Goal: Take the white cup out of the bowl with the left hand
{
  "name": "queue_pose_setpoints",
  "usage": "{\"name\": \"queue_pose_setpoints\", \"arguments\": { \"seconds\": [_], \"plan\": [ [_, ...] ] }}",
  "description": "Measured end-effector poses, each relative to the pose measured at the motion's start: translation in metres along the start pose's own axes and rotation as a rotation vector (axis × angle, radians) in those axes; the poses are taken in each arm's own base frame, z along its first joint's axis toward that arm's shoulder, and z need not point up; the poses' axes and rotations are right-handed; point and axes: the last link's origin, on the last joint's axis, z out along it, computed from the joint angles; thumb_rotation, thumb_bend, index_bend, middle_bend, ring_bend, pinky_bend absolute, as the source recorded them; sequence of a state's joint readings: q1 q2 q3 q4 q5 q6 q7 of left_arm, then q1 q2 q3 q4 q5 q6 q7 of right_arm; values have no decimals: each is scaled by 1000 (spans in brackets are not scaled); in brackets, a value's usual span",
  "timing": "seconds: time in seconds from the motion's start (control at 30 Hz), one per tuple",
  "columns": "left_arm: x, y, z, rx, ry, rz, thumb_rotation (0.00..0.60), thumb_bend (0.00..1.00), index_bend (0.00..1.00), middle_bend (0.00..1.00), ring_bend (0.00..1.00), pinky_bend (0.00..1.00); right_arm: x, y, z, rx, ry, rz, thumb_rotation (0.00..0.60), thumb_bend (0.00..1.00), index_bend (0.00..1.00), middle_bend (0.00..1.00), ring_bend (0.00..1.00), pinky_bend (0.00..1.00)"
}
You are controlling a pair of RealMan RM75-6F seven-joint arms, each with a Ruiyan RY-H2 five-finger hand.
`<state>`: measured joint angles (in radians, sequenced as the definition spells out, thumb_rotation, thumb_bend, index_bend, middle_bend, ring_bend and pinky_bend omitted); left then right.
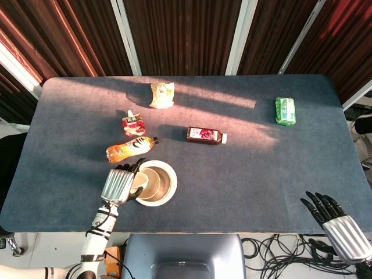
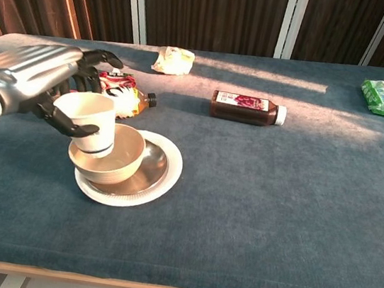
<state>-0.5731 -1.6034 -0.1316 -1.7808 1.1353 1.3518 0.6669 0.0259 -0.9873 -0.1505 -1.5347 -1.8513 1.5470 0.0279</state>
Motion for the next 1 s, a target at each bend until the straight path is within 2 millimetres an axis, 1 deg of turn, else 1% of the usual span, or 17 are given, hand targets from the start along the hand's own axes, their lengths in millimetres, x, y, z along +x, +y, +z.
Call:
{"name": "queue_pose_setpoints", "arguments": {
  "seconds": [0.07, 0.17, 0.3, 0.43, 0.53, 0.7, 0.9, 1.0],
  "plan": [
    [10, -8, -7, 10, 3, 6, 600, 274, 172, 427, 383, 456, 0, 0, 1, -1, -2, -1, 600, 0, 0, 0, 0, 115],
    [25, -26, -20, 33, 7, 31, 600, 275, 172, 425, 382, 453, -1, -1, 2, -2, -6, -4, 600, 0, 0, 0, 0, 115],
    [42, -55, -43, 72, -1, 57, 600, 274, 169, 421, 381, 454, -3, -3, 3, -4, -12, -9, 600, 0, 0, 0, 0, 115],
    [48, -79, -63, 114, -30, 48, 600, 275, 169, 413, 379, 455, -5, -4, 5, -5, -22, -14, 600, 0, 0, 0, 0, 115],
    [43, -92, -73, 129, -62, 32, 600, 274, 169, 395, 370, 454, -6, -5, 6, -6, -31, -17, 600, 0, 0, 0, 0, 115],
    [24, -104, -76, 135, -90, 40, 600, 274, 153, 351, 331, 446, -6, -5, 6, -6, -40, -19, 600, 0, 0, 0, 0, 115],
    [-3, -102, -75, 124, -99, 33, 600, 272, 125, 288, 265, 427, -5, -4, 5, -4, -39, -15, 600, 0, 0, 0, 0, 115],
    [-10, -100, -75, 119, -112, 51, 600, 271, 103, 238, 216, 418, -5, -3, 4, -3, -37, -13, 600, 0, 0, 0, 0, 115]
  ]
}}
